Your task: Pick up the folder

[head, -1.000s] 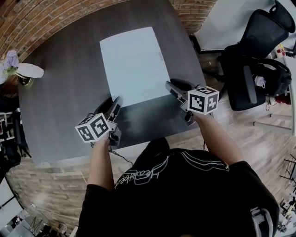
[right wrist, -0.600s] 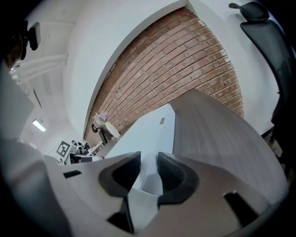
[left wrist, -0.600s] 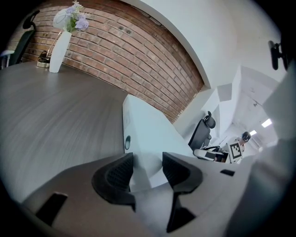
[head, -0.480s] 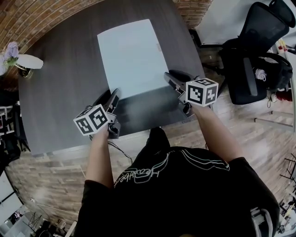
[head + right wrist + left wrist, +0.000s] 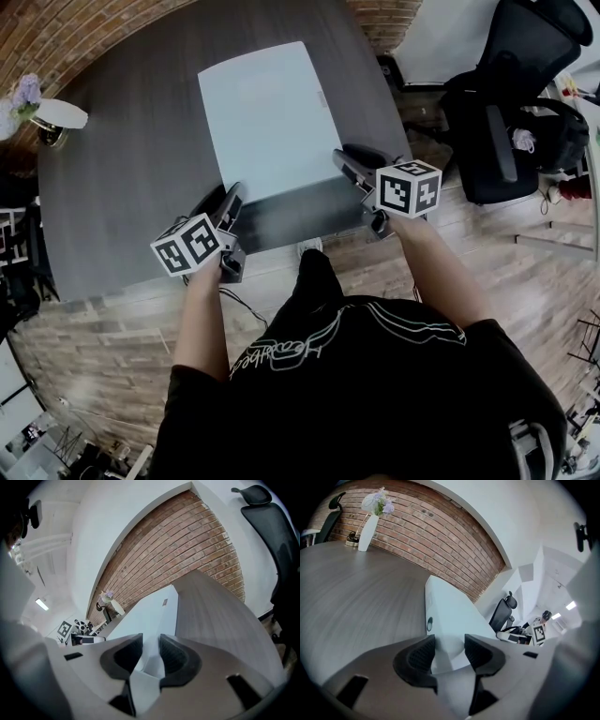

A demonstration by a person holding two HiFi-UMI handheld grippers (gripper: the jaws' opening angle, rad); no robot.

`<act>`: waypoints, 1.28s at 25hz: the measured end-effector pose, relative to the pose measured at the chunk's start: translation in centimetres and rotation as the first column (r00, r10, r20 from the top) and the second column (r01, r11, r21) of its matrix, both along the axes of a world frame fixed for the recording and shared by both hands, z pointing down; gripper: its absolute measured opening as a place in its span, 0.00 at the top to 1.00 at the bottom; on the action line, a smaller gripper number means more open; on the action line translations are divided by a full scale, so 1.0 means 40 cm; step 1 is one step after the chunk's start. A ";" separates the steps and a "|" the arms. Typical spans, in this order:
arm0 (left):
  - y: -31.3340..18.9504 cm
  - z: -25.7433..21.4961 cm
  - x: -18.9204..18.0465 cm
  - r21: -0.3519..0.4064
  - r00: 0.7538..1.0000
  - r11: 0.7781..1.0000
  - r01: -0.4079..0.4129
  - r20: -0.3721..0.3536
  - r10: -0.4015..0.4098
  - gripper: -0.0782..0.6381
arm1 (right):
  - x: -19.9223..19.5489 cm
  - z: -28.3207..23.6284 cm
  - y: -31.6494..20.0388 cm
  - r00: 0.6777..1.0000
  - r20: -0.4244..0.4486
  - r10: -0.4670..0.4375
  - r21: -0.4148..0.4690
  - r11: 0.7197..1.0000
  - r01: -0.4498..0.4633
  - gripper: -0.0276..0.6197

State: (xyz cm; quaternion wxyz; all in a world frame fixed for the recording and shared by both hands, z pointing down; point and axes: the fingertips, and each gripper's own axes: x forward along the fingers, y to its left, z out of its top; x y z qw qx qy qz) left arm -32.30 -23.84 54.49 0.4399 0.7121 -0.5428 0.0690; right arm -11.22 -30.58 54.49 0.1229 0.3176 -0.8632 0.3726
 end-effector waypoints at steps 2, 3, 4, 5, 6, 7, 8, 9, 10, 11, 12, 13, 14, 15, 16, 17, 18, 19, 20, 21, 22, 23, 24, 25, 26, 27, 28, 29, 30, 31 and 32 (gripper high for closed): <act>0.019 -0.002 0.006 0.001 1.000 1.000 0.002 -0.001 -0.002 0.62 | 0.005 -0.001 0.020 1.000 -0.001 0.000 -0.001 1.000 0.000 0.81; 0.029 -0.003 0.009 0.003 1.000 1.000 0.003 -0.002 -0.003 0.62 | 0.008 -0.001 0.031 1.000 -0.002 0.000 -0.001 1.000 0.000 0.81; 0.041 -0.003 0.011 0.004 1.000 1.000 0.005 -0.003 -0.005 0.62 | 0.011 -0.001 0.042 1.000 -0.003 0.000 0.000 1.000 0.000 0.81; 0.053 -0.001 0.014 0.005 1.000 1.000 0.006 -0.002 -0.006 0.62 | 0.015 -0.001 0.054 1.000 -0.005 0.000 0.001 1.000 0.000 0.81; 0.065 0.000 0.017 0.005 1.000 1.000 0.007 -0.002 -0.007 0.62 | 0.020 0.000 0.067 1.000 -0.007 0.000 0.001 1.000 0.000 0.81; 0.077 0.000 0.022 0.006 1.000 1.000 0.007 -0.002 -0.007 0.62 | 0.024 0.000 0.079 1.000 -0.008 0.000 0.002 1.000 0.000 0.81; 0.090 -0.002 0.028 0.008 1.000 1.000 0.007 -0.003 -0.007 0.62 | 0.029 0.001 0.091 1.000 -0.008 0.000 0.002 1.000 0.001 0.81; 0.102 -0.003 0.033 0.009 1.000 1.000 0.007 -0.005 -0.007 0.62 | 0.032 0.001 0.103 1.000 -0.009 -0.001 0.002 1.000 0.001 0.81; 0.116 -0.001 0.037 0.007 1.000 1.000 0.009 -0.007 -0.009 0.62 | 0.036 0.001 0.115 1.000 -0.009 -0.001 0.003 1.000 0.001 0.81; 0.129 0.002 0.039 0.004 1.000 1.000 0.010 -0.007 -0.010 0.62 | 0.039 0.002 0.126 1.000 -0.010 -0.001 0.003 1.000 0.001 0.81; 0.142 0.003 0.041 0.003 1.000 1.000 0.011 -0.008 -0.011 0.62 | 0.042 0.002 0.137 1.000 -0.011 -0.001 0.003 1.000 0.001 0.81; 0.154 0.003 0.044 0.003 1.000 1.000 0.012 -0.008 -0.012 0.62 | 0.044 0.001 0.148 1.000 -0.011 -0.001 0.003 1.000 0.001 0.81; 0.166 0.002 0.047 0.002 1.000 1.000 0.012 -0.009 -0.012 0.62 | 0.047 0.001 0.160 1.000 -0.011 -0.002 0.003 1.000 0.002 0.81; 0.179 0.001 0.051 0.003 1.000 1.000 0.012 -0.010 -0.012 0.62 | 0.051 0.001 0.173 1.000 -0.012 -0.003 0.003 1.000 0.003 0.81; 0.191 0.000 0.055 0.003 1.000 1.000 0.012 -0.011 -0.012 0.62 | 0.055 0.000 0.186 1.000 -0.013 -0.004 0.004 1.000 0.004 0.81; 0.203 0.000 0.059 0.004 1.000 1.000 0.012 -0.011 -0.012 0.62 | 0.059 0.000 0.198 1.000 -0.013 -0.005 0.004 1.000 0.005 0.81; 0.214 -0.001 0.062 0.006 1.000 1.000 0.012 -0.011 -0.012 0.62 | 0.062 -0.001 0.210 1.000 -0.012 -0.006 0.003 1.000 0.006 0.81; 0.225 -0.002 0.066 0.008 1.000 1.000 0.012 -0.011 -0.012 0.62 | 0.066 -0.002 0.223 1.000 -0.011 -0.007 0.003 1.000 0.007 0.81; 0.237 -0.003 0.071 0.008 1.000 1.000 0.012 -0.011 -0.011 0.62 | 0.071 -0.002 0.235 1.000 -0.010 -0.007 0.002 1.000 0.007 0.81; 0.249 -0.003 0.077 0.007 1.000 1.000 0.011 -0.012 -0.011 0.62 | 0.076 -0.002 0.247 1.000 -0.010 -0.007 0.001 1.000 0.007 0.81; 0.262 -0.003 0.082 0.006 1.000 1.000 0.011 -0.013 -0.011 0.62 | 0.081 -0.002 0.260 1.000 -0.009 -0.006 -0.002 1.000 0.006 0.81; 0.274 -0.002 0.088 0.005 1.000 1.000 0.012 -0.013 -0.012 0.62 | 0.086 -0.002 0.272 1.000 -0.008 -0.005 -0.005 1.000 0.005 0.81; 0.286 -0.003 0.092 0.006 1.000 1.000 0.013 -0.011 -0.013 0.62 | 0.091 -0.003 0.285 1.000 -0.007 -0.004 -0.009 1.000 0.004 0.81; 0.298 -0.003 0.096 0.006 1.000 1.000 0.014 -0.008 -0.014 0.62 | 0.096 -0.002 0.297 1.000 -0.006 -0.002 -0.014 1.000 0.002 0.81; 0.309 -0.003 0.099 0.005 1.000 1.000 0.015 -0.002 -0.015 0.62 | 0.100 -0.002 0.309 1.000 -0.004 0.000 -0.019 1.000 0.000 0.81; 0.319 -0.005 0.102 0.004 1.000 1.000 0.017 0.002 -0.017 0.62 | 0.104 -0.001 0.320 1.000 -0.001 0.002 -0.023 1.000 -0.002 0.81; 0.330 -0.006 0.105 0.004 1.000 1.000 0.018 0.004 -0.018 0.62 | 0.107 -0.001 0.331 1.000 0.002 0.004 -0.027 1.000 -0.004 0.81; 0.341 -0.006 0.108 0.002 1.000 1.000 0.019 0.005 -0.019 0.62 | 0.110 -0.001 0.342 1.000 0.003 0.006 -0.030 1.000 -0.006 0.81; 0.353 -0.007 0.112 0.000 1.000 1.000 0.021 0.005 -0.021 0.62 | 0.113 -0.001 0.353 1.000 0.004 0.007 -0.033 0.999 -0.007 0.81; 0.364 -0.008 0.116 -0.002 1.000 1.000 0.022 0.004 -0.022 0.62 | 0.117 -0.002 0.364 1.000 0.007 0.008 -0.037 0.999 -0.008 0.82; 0.376 -0.008 0.120 -0.005 1.000 1.000 0.022 0.001 -0.022 0.62 | 0.121 -0.002 0.374 1.000 0.010 0.010 -0.041 0.999 -0.010 0.81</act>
